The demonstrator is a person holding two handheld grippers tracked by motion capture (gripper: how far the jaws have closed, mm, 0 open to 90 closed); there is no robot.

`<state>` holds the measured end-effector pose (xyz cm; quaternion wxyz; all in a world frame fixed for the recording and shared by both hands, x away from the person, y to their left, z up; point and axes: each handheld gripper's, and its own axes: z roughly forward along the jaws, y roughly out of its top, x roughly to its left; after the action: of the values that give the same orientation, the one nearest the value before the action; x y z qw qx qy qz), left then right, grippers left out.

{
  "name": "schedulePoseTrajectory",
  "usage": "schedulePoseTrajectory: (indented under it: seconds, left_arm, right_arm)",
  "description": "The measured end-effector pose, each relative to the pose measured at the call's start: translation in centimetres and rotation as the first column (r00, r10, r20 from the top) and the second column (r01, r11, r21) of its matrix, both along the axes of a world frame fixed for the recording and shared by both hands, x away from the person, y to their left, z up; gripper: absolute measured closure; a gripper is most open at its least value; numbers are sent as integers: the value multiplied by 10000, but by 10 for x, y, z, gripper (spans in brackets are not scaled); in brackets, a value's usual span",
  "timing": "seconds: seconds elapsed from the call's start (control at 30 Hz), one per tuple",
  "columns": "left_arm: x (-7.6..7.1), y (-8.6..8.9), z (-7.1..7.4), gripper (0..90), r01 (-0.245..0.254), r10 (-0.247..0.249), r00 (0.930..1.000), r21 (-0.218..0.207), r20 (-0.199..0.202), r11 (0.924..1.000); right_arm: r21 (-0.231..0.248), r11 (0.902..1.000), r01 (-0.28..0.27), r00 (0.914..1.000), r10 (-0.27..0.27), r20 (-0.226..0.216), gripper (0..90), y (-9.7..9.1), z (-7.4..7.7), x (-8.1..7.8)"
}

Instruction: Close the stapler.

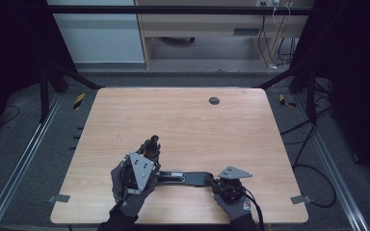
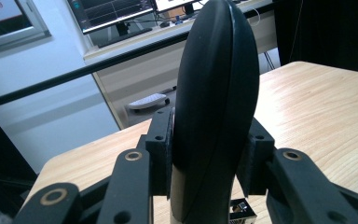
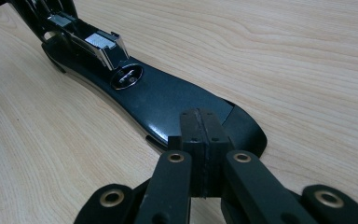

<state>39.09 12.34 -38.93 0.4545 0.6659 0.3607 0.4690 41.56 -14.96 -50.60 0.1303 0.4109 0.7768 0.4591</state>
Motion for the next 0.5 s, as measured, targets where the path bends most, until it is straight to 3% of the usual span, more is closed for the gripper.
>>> schedulePoseTrajectory:
  seconds: [0.37,0.5]
  left_arm:
    - [-1,-12,-3,619,50,-56,9999,545,122,9985]
    - [-1,-23,-7,611,196,-218,9995,1009,212,9947]
  right_arm:
    - [32,10000,-16,10000,16,9,900,0,0,0]
    - [17,10000,-25,10000,24,15,900,0,0,0]
